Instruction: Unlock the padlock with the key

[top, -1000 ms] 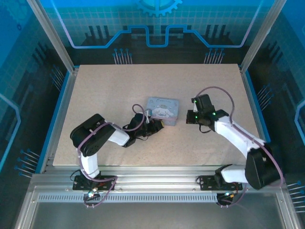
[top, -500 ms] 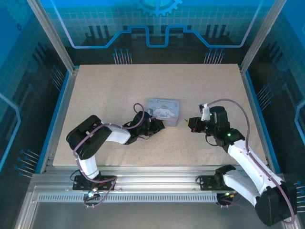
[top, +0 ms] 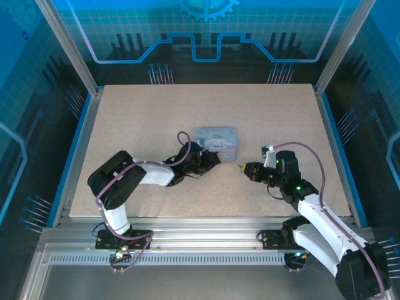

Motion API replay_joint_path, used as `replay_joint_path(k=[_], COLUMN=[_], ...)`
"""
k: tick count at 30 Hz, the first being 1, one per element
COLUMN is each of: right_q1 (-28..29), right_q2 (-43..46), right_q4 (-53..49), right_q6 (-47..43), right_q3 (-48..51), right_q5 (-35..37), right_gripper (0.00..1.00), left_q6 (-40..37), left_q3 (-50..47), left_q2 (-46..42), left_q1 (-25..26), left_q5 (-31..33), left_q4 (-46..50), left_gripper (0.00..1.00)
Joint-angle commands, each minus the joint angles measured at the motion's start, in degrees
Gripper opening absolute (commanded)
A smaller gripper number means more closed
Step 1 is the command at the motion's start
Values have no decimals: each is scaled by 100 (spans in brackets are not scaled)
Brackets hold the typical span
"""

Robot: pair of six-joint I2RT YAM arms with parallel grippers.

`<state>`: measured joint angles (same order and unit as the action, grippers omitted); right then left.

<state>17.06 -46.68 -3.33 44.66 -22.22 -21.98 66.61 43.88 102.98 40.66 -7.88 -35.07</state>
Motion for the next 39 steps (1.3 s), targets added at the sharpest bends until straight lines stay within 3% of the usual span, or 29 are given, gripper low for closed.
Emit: replay_joint_path(k=[1, 11, 18, 39], right_q1=[-60, -62, -76, -389], right_q2=[113, 94, -371, -1412], right_q4=[609, 813, 722, 2563], right_q6=[495, 868, 910, 1966], right_q3=[194, 109, -314, 437], right_q5=[-148, -158, -162, -413], right_gripper=[0, 0, 0, 0], left_q6=[152, 235, 336, 397], left_q3=[178, 201, 212, 328], left_q2=[-120, -100, -22, 82], left_q1=[28, 23, 24, 29], left_q5=[94, 85, 78, 6], left_q4=[-256, -340, -474, -680], left_gripper=[0, 0, 0, 0])
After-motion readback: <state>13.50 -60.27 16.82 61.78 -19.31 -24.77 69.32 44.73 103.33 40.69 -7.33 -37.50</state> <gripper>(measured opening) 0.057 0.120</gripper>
